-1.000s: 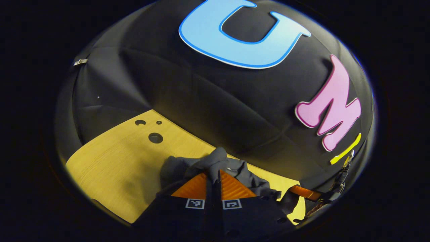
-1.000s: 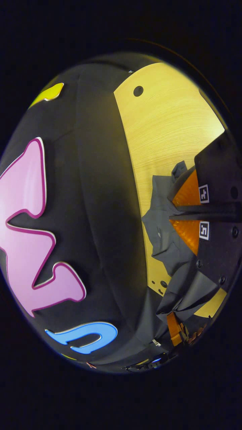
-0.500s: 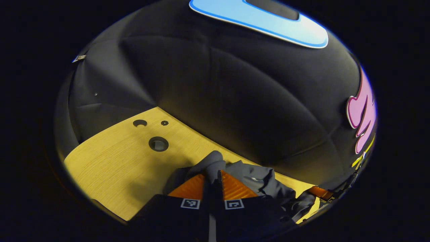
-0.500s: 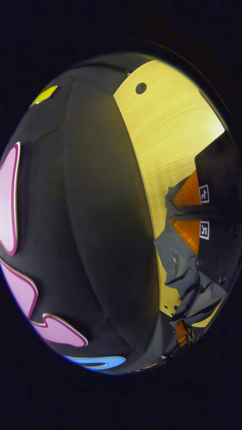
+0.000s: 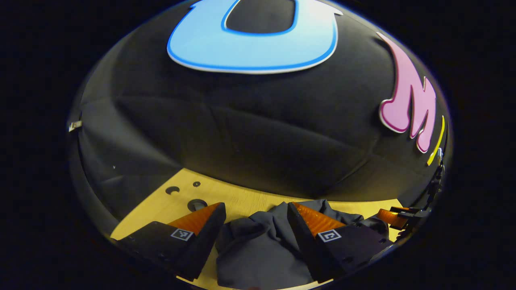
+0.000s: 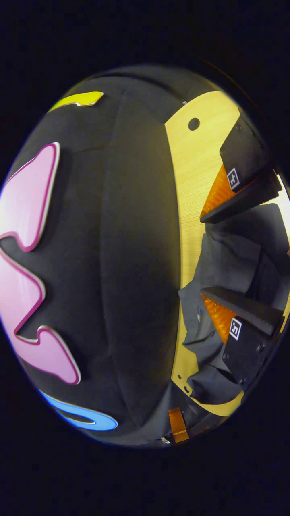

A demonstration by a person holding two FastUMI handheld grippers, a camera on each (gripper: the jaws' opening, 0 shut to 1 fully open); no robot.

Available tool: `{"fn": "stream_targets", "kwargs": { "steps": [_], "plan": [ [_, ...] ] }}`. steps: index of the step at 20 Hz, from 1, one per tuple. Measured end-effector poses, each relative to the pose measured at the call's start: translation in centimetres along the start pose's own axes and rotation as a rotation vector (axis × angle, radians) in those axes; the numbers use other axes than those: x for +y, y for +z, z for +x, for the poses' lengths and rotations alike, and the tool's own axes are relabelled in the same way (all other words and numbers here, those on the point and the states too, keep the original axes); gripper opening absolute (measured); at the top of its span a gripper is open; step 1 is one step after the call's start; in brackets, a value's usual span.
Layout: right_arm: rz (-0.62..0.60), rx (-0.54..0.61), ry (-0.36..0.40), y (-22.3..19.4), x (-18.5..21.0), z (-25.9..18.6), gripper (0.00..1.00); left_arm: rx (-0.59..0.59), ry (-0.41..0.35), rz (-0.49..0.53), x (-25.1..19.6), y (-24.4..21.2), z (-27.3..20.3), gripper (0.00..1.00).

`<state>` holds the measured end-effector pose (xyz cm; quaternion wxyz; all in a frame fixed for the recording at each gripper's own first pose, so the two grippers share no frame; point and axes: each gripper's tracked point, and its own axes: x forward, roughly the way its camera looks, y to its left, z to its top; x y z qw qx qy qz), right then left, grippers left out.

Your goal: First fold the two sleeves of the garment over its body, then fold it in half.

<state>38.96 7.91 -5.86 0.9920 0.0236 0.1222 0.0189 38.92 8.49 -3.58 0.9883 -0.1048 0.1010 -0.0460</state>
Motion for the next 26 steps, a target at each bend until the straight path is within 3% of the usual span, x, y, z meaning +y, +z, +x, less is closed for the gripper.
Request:
{"fn": "stream_targets", "kwargs": {
  "steps": [2, 3, 6, 14, 19, 26],
  "plan": [
    [-0.014, -0.033, -0.002, 1.2, 0.2, -2.3, 0.99, -0.033, 0.005, 0.036, -0.4, 1.3, -2.4, 0.92],
    [-0.021, -0.049, -0.003, 2.0, 0.3, -3.5, 0.99, -0.047, 0.003, 0.049, -0.7, 2.0, -3.6, 0.96],
    [-0.046, -0.113, -0.019, 3.8, 0.4, -7.6, 0.99, -0.086, -0.002, 0.086, -1.5, 3.9, -8.5, 0.96],
    [-0.089, -0.173, -0.028, 5.5, 1.5, -20.1, 0.99, -0.17, -0.077, 0.079, -4.3, 5.5, -23.0, 0.96],
    [-0.094, -0.189, -0.011, 4.4, 3.1, -28.3, 0.99, -0.236, -0.098, 0.149, -5.5, 5.8, -32.2, 0.96],
    [-0.102, -0.213, 0.018, 2.0, 4.5, -35.9, 0.98, -0.266, -0.126, 0.169, -7.3, 2.8, -39.8, 0.96]
  ]
}}
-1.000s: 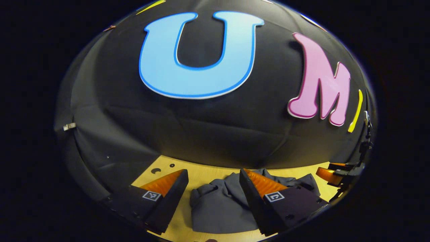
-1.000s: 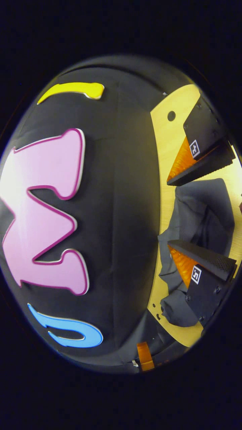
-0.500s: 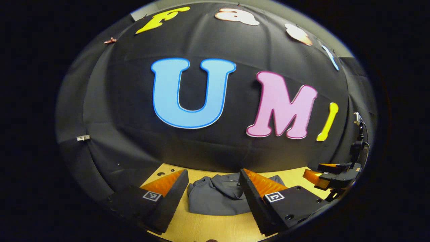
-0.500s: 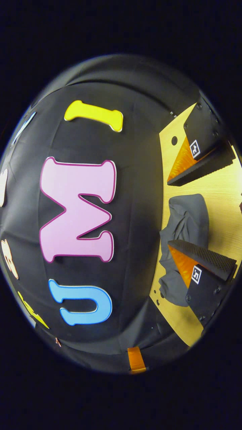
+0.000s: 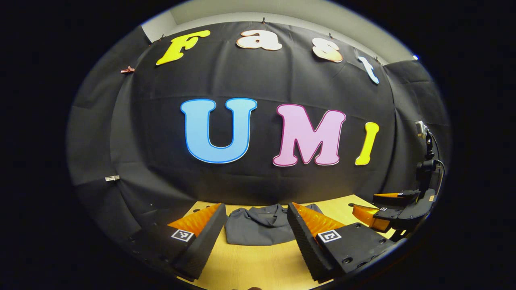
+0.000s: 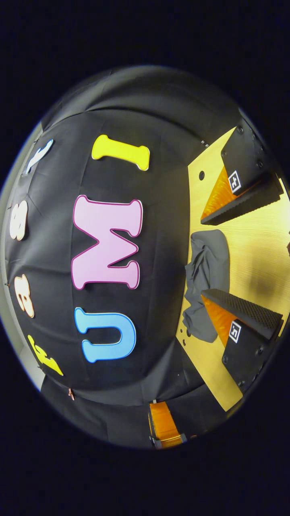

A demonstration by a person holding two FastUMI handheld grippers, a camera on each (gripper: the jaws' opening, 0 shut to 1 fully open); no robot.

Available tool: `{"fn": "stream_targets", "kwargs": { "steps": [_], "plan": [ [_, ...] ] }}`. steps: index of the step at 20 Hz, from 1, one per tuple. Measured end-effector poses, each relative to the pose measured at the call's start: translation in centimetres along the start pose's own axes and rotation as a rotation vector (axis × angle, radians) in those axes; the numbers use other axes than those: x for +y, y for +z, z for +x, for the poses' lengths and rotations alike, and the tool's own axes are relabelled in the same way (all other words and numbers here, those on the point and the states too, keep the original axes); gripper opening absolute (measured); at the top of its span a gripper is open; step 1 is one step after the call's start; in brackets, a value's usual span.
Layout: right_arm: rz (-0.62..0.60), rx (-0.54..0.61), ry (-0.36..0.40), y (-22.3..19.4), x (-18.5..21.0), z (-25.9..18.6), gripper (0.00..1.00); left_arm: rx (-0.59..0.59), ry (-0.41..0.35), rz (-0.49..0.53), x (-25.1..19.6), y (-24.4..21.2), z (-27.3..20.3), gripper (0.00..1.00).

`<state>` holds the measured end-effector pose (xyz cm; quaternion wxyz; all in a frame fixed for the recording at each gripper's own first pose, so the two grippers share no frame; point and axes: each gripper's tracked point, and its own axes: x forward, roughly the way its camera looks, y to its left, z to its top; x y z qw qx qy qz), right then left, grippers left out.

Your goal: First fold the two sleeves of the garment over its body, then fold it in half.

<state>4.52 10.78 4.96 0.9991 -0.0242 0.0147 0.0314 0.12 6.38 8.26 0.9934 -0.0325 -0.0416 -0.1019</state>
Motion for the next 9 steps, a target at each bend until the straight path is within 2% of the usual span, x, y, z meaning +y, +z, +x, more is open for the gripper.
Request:
{"fn": "stream_targets", "kwargs": {
  "steps": [4, 7, 9],
  "plan": [
    [0.017, 0.031, 0.008, -2.0, 0.3, -3.5, 0.98, 0.0, 0.043, -0.025, -0.8, -2.3, -3.6, 0.96],
    [0.026, 0.076, 0.029, -4.4, 0.9, -5.6, 0.98, 0.065, 0.113, -0.073, -0.5, -5.9, -5.7, 0.96],
    [0.007, 0.11, 0.038, -6.1, 0.9, -6.9, 0.98, 0.117, 0.13, -0.099, -1.5, -8.1, -7.0, 0.96]
  ]
}}
